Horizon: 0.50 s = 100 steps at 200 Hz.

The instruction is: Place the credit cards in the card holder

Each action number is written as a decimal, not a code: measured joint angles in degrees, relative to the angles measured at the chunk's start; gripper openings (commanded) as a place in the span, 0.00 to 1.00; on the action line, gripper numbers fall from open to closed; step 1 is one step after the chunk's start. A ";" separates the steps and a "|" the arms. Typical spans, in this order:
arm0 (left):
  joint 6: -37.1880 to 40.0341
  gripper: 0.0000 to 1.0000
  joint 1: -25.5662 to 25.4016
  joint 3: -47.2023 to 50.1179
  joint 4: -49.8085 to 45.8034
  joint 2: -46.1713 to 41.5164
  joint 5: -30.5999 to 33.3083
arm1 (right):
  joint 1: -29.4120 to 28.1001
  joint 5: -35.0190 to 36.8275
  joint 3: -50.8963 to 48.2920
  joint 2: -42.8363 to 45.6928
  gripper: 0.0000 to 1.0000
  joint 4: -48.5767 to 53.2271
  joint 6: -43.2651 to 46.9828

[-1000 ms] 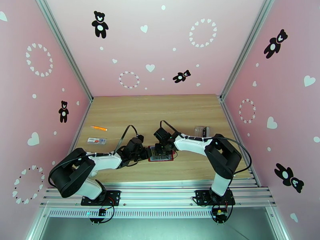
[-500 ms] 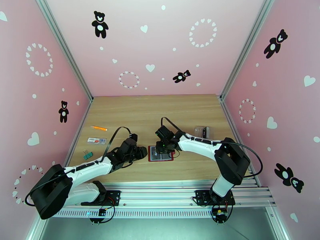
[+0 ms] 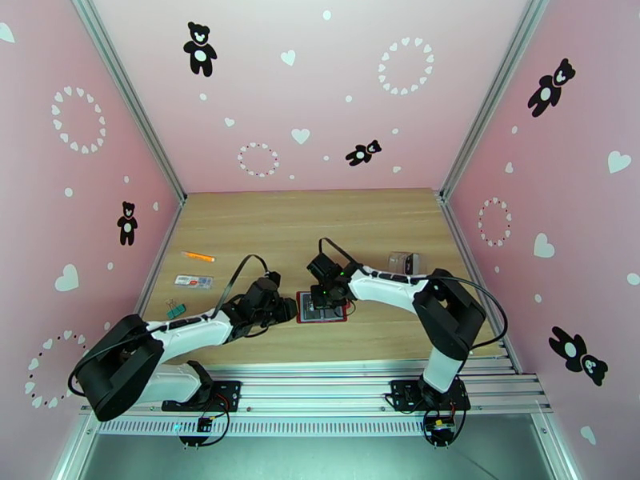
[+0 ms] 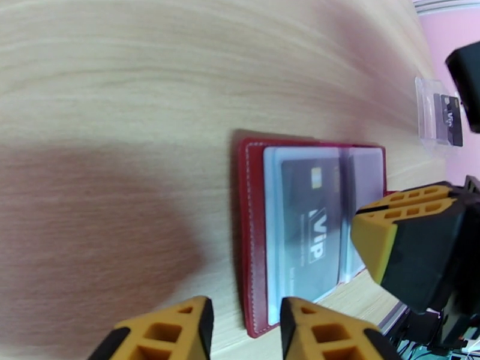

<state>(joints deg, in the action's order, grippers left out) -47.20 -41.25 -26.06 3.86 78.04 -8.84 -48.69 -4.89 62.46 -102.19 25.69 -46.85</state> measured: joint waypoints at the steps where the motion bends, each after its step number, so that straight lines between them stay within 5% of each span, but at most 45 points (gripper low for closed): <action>1: 0.00 0.36 -0.04 -0.02 0.04 0.07 -0.02 | 0.00 0.00 0.00 -0.02 0.11 0.00 -0.07; 100: 0.02 0.36 -0.57 -0.04 0.87 0.72 -0.85 | 0.00 -0.22 0.42 -2.60 0.04 -0.13 0.57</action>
<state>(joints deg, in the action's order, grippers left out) -47.18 -41.82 -26.11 4.73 78.76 -9.69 -48.69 -5.10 62.87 -104.79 25.56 -46.28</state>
